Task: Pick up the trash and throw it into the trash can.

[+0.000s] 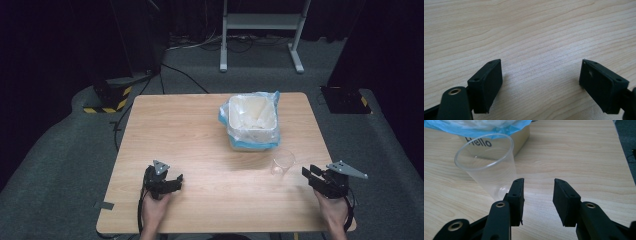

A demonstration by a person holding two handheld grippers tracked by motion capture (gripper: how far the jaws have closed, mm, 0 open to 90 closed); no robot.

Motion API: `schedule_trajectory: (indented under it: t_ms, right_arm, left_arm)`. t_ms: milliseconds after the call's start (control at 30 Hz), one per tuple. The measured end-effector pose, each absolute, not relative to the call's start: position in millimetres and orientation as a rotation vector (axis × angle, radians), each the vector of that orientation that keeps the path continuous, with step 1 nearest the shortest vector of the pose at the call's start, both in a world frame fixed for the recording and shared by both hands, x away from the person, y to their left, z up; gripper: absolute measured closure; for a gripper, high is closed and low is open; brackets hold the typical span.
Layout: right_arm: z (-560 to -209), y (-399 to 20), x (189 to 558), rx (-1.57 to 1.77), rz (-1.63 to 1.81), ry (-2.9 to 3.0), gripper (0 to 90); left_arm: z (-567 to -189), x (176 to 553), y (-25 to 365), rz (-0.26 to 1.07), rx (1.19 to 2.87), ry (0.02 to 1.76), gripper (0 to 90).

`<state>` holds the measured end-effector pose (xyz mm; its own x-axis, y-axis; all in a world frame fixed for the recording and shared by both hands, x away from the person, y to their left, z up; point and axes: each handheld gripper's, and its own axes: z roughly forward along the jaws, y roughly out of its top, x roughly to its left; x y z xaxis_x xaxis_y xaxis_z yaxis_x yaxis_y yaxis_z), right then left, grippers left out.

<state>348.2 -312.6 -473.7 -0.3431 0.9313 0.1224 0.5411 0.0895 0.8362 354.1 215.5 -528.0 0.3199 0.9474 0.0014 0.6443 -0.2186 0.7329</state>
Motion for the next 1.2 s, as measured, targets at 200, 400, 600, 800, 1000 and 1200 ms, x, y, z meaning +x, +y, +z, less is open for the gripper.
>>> schedule_trajectory:
  t_ms: [200,400,600,800,1000,1200]
  right_arm:
    - [-464.0,-311.0,349.9,1.432,1.208,1.927,62.0]
    - [-452.8,-308.9,354.4,1.412,1.252,1.929,62.4]
    - [-444.0,-302.5,362.9,1.38,1.28,1.946,63.1]
    - [-440.5,-294.7,371.9,1.361,1.285,1.971,63.2]
    - [-443.3,-287.5,384.3,1.368,1.284,1.999,64.9]
    - [-445.5,-283.5,394.1,1.372,1.27,2.016,66.7]
  left_arm:
    - [-528.0,354.1,215.5,0.612,1.953,1.402,18.7]
    - [-528.0,354.1,215.6,0.613,1.953,1.401,18.7]
    - [-528.0,354.1,215.5,0.613,1.953,1.401,18.7]
    - [-528.0,354.1,215.5,0.613,1.952,1.401,18.7]
    - [-527.9,354.0,215.7,0.611,1.951,1.402,19.0]
    - [-527.9,354.0,215.7,0.611,1.951,1.402,19.0]
